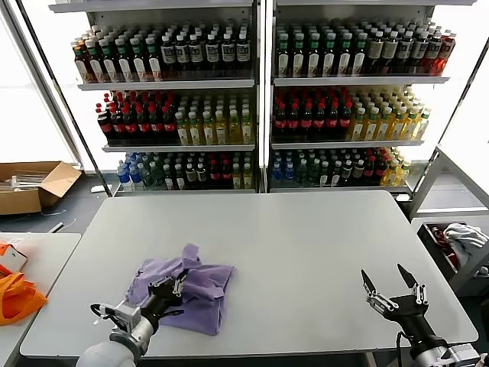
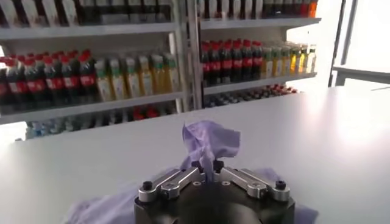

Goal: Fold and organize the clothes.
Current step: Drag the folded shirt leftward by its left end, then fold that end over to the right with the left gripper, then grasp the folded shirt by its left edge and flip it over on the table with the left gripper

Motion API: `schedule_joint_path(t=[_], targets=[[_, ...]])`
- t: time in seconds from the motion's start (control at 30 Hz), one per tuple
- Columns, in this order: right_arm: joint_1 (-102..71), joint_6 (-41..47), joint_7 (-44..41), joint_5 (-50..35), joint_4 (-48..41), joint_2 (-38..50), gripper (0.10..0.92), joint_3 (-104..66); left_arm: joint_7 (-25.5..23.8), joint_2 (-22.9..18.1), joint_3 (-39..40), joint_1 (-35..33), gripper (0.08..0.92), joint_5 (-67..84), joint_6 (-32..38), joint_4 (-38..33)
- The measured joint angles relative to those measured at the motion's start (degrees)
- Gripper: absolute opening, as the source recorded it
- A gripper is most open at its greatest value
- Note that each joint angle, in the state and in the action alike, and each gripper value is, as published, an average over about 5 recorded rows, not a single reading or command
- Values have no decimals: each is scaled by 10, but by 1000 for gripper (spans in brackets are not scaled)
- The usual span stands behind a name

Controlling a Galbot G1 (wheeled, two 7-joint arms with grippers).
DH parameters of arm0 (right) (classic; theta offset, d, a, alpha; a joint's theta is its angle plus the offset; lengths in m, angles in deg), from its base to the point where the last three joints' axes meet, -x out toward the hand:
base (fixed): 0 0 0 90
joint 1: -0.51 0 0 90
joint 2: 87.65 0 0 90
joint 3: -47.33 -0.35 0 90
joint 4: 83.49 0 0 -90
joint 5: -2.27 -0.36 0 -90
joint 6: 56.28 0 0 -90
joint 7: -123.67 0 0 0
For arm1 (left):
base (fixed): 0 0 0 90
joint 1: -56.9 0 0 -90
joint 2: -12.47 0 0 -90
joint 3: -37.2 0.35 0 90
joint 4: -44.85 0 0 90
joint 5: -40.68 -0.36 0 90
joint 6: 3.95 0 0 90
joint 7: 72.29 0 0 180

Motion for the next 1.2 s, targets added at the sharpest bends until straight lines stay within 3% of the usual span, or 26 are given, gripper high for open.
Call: schedule_joint_path(t=[0.5,0.87,1.2], targets=[[0,3,-2,0,5,1,823,0,-14,-32,53,-11,130,-39,-3,7],[5,5,-1,-2,3,1,823,1,-2,-18,19,-54,434,1,-27,-89],[6,6,1,1,6,-5,823,10,16,13,-75,-65,720,89,-67,-164]])
